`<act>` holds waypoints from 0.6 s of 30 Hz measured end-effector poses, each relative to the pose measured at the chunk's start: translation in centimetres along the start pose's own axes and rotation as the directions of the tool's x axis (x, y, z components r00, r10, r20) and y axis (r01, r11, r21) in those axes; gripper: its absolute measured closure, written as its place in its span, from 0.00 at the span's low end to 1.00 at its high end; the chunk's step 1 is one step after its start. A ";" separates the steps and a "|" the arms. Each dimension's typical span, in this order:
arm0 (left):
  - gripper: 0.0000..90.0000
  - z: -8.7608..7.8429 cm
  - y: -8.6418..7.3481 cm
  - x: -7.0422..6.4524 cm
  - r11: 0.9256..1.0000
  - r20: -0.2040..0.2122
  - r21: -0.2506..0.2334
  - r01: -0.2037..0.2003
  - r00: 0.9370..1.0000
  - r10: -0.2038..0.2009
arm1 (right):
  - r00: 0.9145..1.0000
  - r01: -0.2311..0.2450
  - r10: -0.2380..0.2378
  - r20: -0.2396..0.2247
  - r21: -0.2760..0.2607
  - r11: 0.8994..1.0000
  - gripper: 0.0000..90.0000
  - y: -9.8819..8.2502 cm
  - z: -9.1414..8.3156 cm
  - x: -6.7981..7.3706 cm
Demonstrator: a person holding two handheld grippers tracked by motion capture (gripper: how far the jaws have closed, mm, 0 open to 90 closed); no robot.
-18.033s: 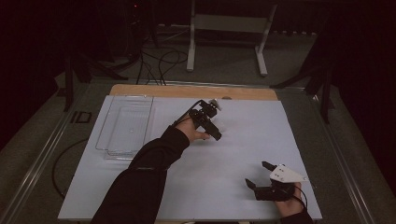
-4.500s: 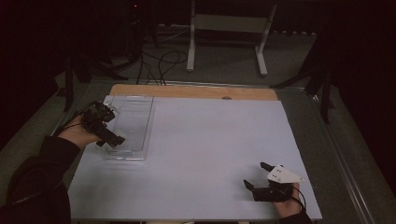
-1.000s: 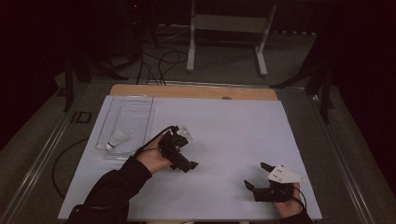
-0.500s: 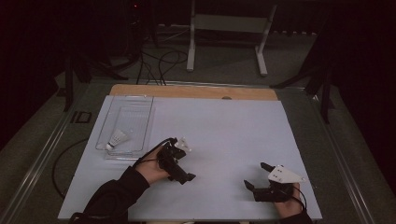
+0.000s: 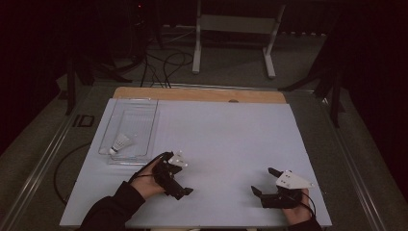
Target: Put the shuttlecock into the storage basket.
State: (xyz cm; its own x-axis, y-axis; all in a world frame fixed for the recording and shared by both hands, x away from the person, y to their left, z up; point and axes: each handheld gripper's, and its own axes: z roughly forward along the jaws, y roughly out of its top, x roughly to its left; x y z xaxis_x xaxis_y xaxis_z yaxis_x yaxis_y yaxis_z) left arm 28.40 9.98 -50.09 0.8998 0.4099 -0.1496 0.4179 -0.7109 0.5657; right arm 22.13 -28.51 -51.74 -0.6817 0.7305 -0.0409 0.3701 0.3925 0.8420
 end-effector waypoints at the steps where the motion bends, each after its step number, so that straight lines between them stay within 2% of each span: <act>1: 0.00 -0.1 -0.2 0.0 1.000 -0.002 -0.001 0.004 1.000 -0.004 | 1.000 0.001 -0.001 0.000 0.000 1.000 0.11 0.0 0.0 0.0; 6: 0.00 -0.5 -1.5 0.0 0.999 -0.020 -0.019 0.026 0.999 -0.027 | 1.000 0.001 -0.001 -0.001 0.002 1.000 0.11 0.0 0.0 0.0; 10: 0.00 -0.9 -2.7 0.1 0.999 -0.037 -0.015 0.037 0.999 -0.037 | 1.000 0.001 -0.001 0.000 0.003 1.000 0.11 0.0 0.0 0.0; 14: 0.00 -1.4 -3.9 0.2 0.998 -0.039 -0.012 0.057 0.998 -0.057 | 1.000 -0.001 0.001 0.001 0.001 1.000 0.11 0.0 0.0 0.0; 18: 0.00 -1.9 -5.0 0.2 0.996 -0.042 -0.030 0.081 0.996 -0.082 | 1.000 0.001 -0.001 -0.002 0.003 1.000 0.11 0.0 0.1 0.1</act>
State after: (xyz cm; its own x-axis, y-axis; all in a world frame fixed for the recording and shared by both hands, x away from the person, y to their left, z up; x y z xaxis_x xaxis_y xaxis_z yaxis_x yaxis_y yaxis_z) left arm 26.25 14.73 -51.39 0.8563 0.4906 -0.1617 0.4856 -0.6578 0.5758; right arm 22.15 -28.40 -51.78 -0.6832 0.7291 -0.0411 0.3709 0.3949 0.8405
